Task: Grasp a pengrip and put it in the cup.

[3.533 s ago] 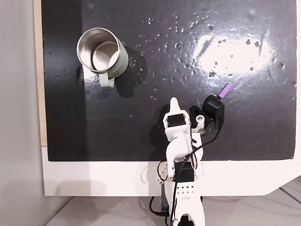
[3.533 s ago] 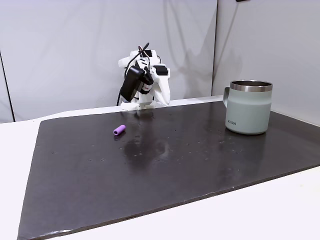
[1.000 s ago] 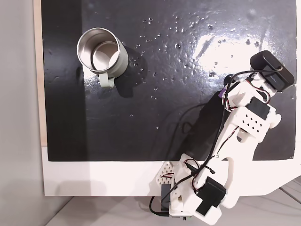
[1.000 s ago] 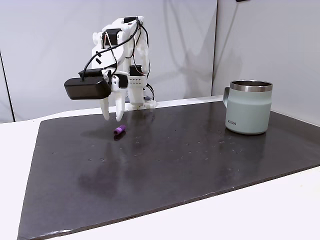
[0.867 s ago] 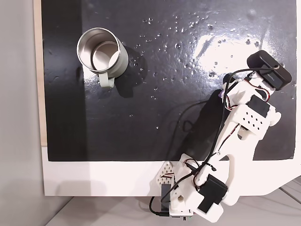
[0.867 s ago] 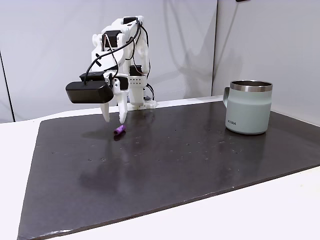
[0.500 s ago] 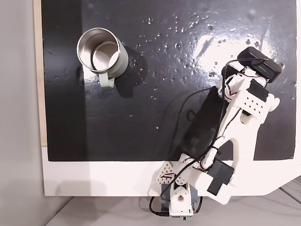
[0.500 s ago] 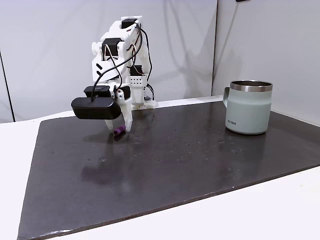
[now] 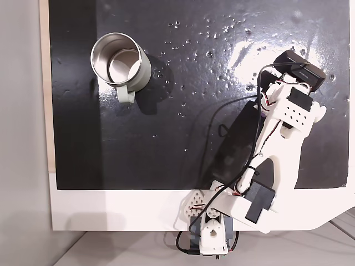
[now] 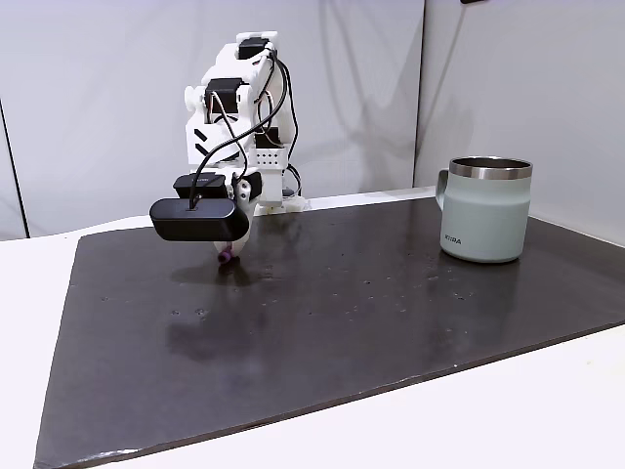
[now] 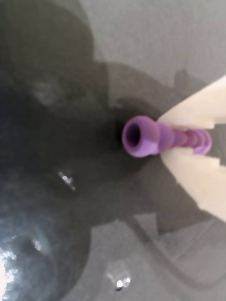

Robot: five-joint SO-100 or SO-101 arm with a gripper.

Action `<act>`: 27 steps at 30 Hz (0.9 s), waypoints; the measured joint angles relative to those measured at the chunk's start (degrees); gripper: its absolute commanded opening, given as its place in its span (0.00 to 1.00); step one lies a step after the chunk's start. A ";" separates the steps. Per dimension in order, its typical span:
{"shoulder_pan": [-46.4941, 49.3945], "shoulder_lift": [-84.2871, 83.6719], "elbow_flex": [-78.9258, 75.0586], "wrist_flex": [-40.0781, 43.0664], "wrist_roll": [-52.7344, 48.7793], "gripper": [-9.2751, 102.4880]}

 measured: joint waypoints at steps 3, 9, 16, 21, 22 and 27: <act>-0.53 1.14 0.09 1.05 1.49 0.08; -4.83 7.03 0.09 4.75 10.28 0.08; -13.27 9.49 -7.21 13.01 24.17 0.08; -21.45 9.49 -16.61 19.42 35.24 0.08; -23.29 9.40 -18.98 21.18 37.62 0.08; -32.70 4.04 -33.49 29.79 48.96 0.08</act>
